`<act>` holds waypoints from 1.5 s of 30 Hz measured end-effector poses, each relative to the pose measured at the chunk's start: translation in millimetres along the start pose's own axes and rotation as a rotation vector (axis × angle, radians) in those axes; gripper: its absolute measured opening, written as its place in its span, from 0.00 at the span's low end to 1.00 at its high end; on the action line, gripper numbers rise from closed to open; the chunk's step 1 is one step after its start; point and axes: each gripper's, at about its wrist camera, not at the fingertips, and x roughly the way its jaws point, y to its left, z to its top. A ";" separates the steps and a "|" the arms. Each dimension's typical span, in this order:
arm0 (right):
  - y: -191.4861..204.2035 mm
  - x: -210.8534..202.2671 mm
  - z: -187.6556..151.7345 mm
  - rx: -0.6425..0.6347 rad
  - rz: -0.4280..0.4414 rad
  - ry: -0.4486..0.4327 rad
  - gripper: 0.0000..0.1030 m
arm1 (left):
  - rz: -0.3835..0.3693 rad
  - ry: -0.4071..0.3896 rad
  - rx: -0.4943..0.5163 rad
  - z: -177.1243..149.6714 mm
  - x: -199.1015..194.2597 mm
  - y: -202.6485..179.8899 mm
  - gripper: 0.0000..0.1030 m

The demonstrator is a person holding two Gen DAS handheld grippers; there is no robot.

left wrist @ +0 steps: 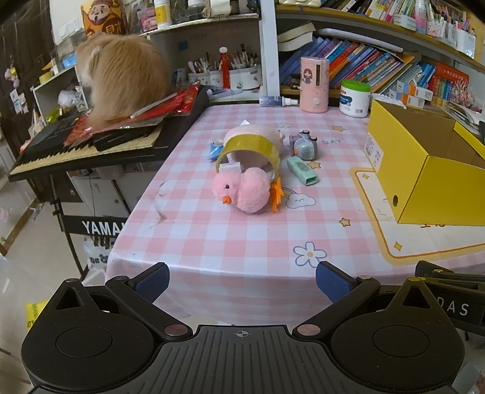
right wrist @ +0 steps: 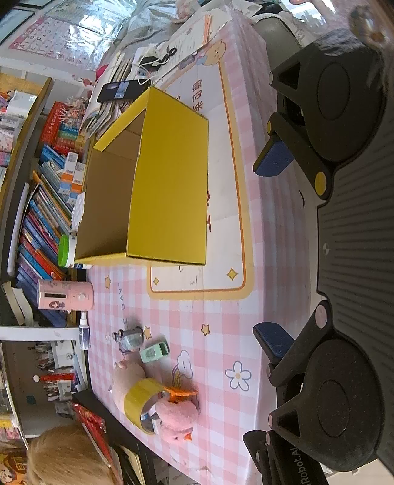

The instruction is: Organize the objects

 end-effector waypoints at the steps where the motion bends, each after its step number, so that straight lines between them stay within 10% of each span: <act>1: 0.9 0.4 0.2 -0.001 0.003 0.001 1.00 | 0.000 0.000 -0.001 -0.1 0.6 1.2 1.00; 19: 24.5 10.1 17.8 -0.061 0.155 -0.056 0.96 | 0.020 0.004 -0.098 7.7 14.6 32.8 1.00; 24: 21.1 5.4 23.8 -0.006 0.258 -0.128 0.66 | 0.009 -0.051 -0.146 8.1 12.8 42.4 1.00; 36: 33.5 44.1 63.3 -0.004 0.371 -0.139 0.64 | -0.022 -0.102 -0.072 32.1 49.1 25.6 1.00; 45: 47.3 98.8 104.5 -0.069 0.405 -0.103 0.58 | -0.034 0.009 -0.070 55.5 105.8 13.2 1.00</act>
